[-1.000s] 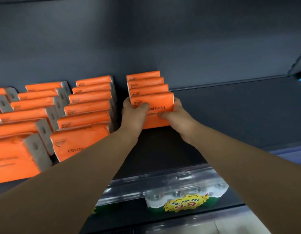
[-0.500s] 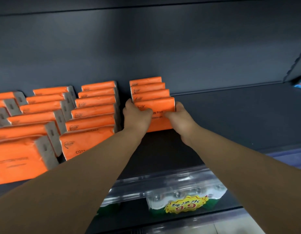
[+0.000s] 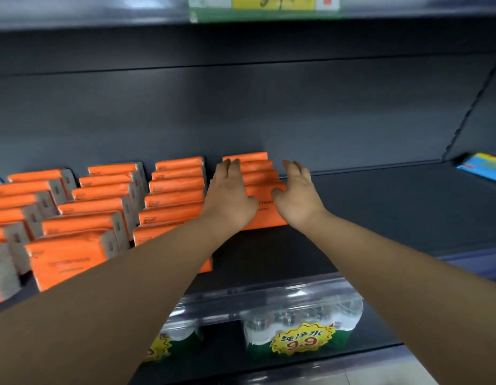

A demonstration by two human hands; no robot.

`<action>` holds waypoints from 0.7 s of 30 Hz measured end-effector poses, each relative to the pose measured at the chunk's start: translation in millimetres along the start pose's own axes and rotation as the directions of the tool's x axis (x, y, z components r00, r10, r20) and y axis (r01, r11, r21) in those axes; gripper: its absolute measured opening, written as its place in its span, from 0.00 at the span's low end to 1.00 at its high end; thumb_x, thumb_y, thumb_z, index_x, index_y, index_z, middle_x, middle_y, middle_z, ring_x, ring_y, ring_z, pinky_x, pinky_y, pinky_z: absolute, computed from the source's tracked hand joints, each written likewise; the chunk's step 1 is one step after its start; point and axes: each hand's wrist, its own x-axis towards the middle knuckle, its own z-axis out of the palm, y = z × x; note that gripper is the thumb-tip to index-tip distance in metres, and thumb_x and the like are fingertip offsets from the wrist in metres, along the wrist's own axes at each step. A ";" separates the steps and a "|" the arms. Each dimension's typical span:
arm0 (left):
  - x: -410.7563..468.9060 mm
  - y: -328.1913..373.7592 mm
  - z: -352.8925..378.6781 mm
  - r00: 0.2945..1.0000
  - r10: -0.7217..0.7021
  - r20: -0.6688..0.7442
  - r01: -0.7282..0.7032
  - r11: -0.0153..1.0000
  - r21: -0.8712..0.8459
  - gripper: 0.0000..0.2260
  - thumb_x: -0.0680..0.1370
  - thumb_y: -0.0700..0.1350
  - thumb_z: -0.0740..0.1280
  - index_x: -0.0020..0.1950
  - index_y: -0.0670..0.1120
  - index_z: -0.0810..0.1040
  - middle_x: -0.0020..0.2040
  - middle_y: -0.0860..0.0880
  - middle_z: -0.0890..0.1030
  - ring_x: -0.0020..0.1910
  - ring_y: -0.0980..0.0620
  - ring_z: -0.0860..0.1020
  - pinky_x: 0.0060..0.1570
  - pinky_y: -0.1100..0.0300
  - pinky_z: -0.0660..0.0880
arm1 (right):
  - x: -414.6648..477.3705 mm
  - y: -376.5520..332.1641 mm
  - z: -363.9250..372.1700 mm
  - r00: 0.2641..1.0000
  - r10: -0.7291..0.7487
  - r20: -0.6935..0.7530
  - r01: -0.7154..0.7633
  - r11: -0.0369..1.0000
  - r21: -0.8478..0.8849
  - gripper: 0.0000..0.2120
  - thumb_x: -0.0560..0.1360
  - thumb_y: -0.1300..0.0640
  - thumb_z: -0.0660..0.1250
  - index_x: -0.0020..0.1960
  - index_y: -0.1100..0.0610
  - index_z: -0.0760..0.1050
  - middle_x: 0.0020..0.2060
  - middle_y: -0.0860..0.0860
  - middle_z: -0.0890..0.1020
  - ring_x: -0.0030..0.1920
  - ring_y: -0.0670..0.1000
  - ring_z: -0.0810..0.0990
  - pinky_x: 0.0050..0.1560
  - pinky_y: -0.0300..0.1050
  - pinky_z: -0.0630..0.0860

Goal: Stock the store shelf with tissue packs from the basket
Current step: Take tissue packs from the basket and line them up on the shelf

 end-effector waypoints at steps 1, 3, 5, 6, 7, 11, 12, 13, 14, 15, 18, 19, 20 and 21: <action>-4.0 0.8 -5.5 0.999 0.034 0.010 -0.034 0.999 0.037 0.34 0.74 0.39 0.65 0.78 0.41 0.54 0.77 0.43 0.55 0.76 0.44 0.56 0.75 0.52 0.56 | -3.5 -5.1 -2.1 1.000 -0.011 -0.002 0.011 1.000 -0.011 0.30 0.76 0.60 0.59 0.76 0.55 0.54 0.77 0.54 0.52 0.75 0.56 0.57 0.74 0.52 0.57; -11.9 1.1 -17.3 0.996 0.081 0.029 -0.084 0.990 0.115 0.34 0.75 0.36 0.63 0.78 0.42 0.53 0.78 0.43 0.52 0.78 0.45 0.53 0.75 0.51 0.53 | -11.3 -15.3 -6.0 1.000 -0.027 -0.003 0.027 0.999 -0.029 0.30 0.76 0.61 0.59 0.76 0.54 0.54 0.77 0.54 0.51 0.75 0.55 0.56 0.74 0.53 0.56; -21.2 1.0 -30.3 0.993 0.115 0.035 -0.119 0.974 0.191 0.33 0.75 0.36 0.62 0.79 0.42 0.53 0.78 0.43 0.53 0.78 0.45 0.51 0.76 0.50 0.52 | -20.5 -24.8 -8.8 0.999 -0.036 0.000 0.036 0.998 -0.059 0.31 0.77 0.60 0.59 0.77 0.54 0.52 0.77 0.53 0.50 0.76 0.55 0.54 0.75 0.55 0.53; -26.0 1.1 -37.1 0.990 0.134 0.036 -0.138 0.963 0.232 0.33 0.76 0.37 0.62 0.79 0.42 0.53 0.78 0.43 0.53 0.78 0.44 0.51 0.76 0.50 0.52 | -25.3 -29.6 -9.6 0.999 -0.044 -0.001 0.043 0.995 -0.084 0.31 0.77 0.59 0.59 0.77 0.53 0.52 0.77 0.53 0.50 0.76 0.56 0.52 0.75 0.55 0.52; -31.0 0.8 -43.9 0.988 0.149 0.040 -0.154 0.950 0.272 0.32 0.76 0.38 0.62 0.78 0.42 0.53 0.78 0.43 0.54 0.78 0.44 0.50 0.76 0.50 0.51 | -30.8 -34.4 -10.0 0.999 -0.054 -0.004 0.053 0.992 -0.116 0.31 0.77 0.58 0.59 0.77 0.53 0.51 0.77 0.53 0.49 0.76 0.56 0.50 0.75 0.56 0.51; -51.9 -2.6 -67.7 0.986 0.166 0.028 -0.163 0.905 0.393 0.31 0.78 0.44 0.60 0.79 0.43 0.51 0.78 0.44 0.52 0.79 0.44 0.45 0.76 0.47 0.46 | -54.4 -51.5 -4.8 0.991 -0.132 -0.006 0.126 0.958 -0.259 0.32 0.77 0.56 0.60 0.77 0.52 0.51 0.77 0.54 0.49 0.77 0.55 0.46 0.76 0.56 0.46; -57.8 -4.7 -72.2 0.985 0.173 0.027 -0.169 0.895 0.413 0.32 0.78 0.45 0.60 0.79 0.44 0.51 0.79 0.44 0.51 0.79 0.45 0.44 0.76 0.47 0.45 | -60.4 -55.2 -2.5 0.987 -0.160 -0.002 0.152 0.945 -0.291 0.32 0.77 0.55 0.60 0.77 0.52 0.50 0.77 0.54 0.48 0.77 0.54 0.44 0.76 0.56 0.43; -64.2 -7.3 -76.4 0.982 0.184 0.032 -0.180 0.881 0.439 0.32 0.78 0.46 0.61 0.79 0.44 0.50 0.79 0.44 0.51 0.79 0.45 0.44 0.76 0.46 0.44 | -66.3 -58.8 -0.1 0.982 -0.188 0.004 0.179 0.929 -0.324 0.33 0.76 0.56 0.60 0.77 0.52 0.49 0.77 0.53 0.47 0.77 0.54 0.42 0.76 0.55 0.41; -70.8 -10.3 -80.3 0.980 0.194 0.043 -0.191 0.862 0.469 0.33 0.77 0.47 0.61 0.79 0.44 0.49 0.79 0.44 0.50 0.79 0.45 0.43 0.76 0.46 0.43 | -72.4 -62.2 2.6 0.977 -0.213 0.014 0.204 0.911 -0.359 0.34 0.76 0.56 0.60 0.77 0.52 0.49 0.78 0.53 0.45 0.77 0.53 0.41 0.75 0.55 0.40; -77.3 -13.8 -84.1 0.979 0.197 0.053 -0.197 0.845 0.497 0.34 0.77 0.48 0.61 0.79 0.45 0.49 0.79 0.45 0.49 0.79 0.45 0.43 0.76 0.46 0.43 | -78.6 -65.5 5.1 0.972 -0.232 0.028 0.224 0.892 -0.393 0.34 0.76 0.55 0.61 0.77 0.52 0.48 0.78 0.53 0.45 0.77 0.53 0.40 0.75 0.55 0.39; -96.7 -23.9 -94.9 0.982 0.180 0.065 -0.186 0.820 0.542 0.35 0.77 0.51 0.62 0.79 0.46 0.48 0.80 0.45 0.47 0.79 0.45 0.42 0.76 0.45 0.42 | -98.5 -75.1 13.3 0.966 -0.248 0.080 0.257 0.854 -0.452 0.36 0.76 0.53 0.60 0.78 0.51 0.45 0.78 0.52 0.42 0.77 0.53 0.39 0.74 0.55 0.37; -104.4 -26.7 -98.1 0.982 0.174 0.066 -0.181 0.813 0.554 0.36 0.77 0.52 0.61 0.79 0.46 0.47 0.80 0.45 0.47 0.79 0.46 0.42 0.76 0.45 0.42 | -105.1 -77.9 15.9 0.964 -0.249 0.097 0.265 0.846 -0.463 0.36 0.76 0.53 0.60 0.78 0.51 0.44 0.78 0.51 0.42 0.77 0.53 0.39 0.74 0.55 0.37; -112.4 -29.6 -101.2 0.983 0.172 0.064 -0.178 0.808 0.562 0.36 0.77 0.53 0.61 0.79 0.46 0.47 0.80 0.45 0.47 0.79 0.46 0.43 0.76 0.45 0.42 | -111.3 -80.5 18.1 0.961 -0.255 0.111 0.277 0.837 -0.473 0.36 0.76 0.53 0.60 0.78 0.51 0.44 0.78 0.51 0.41 0.77 0.54 0.39 0.74 0.55 0.37; -120.5 -32.6 -103.9 0.983 0.173 0.060 -0.176 0.806 0.564 0.36 0.77 0.53 0.61 0.79 0.46 0.47 0.80 0.45 0.48 0.79 0.46 0.43 0.76 0.45 0.42 | -117.1 -83.1 20.1 0.957 -0.264 0.125 0.291 0.826 -0.483 0.36 0.76 0.52 0.60 0.78 0.51 0.44 0.78 0.51 0.41 0.77 0.54 0.39 0.74 0.54 0.37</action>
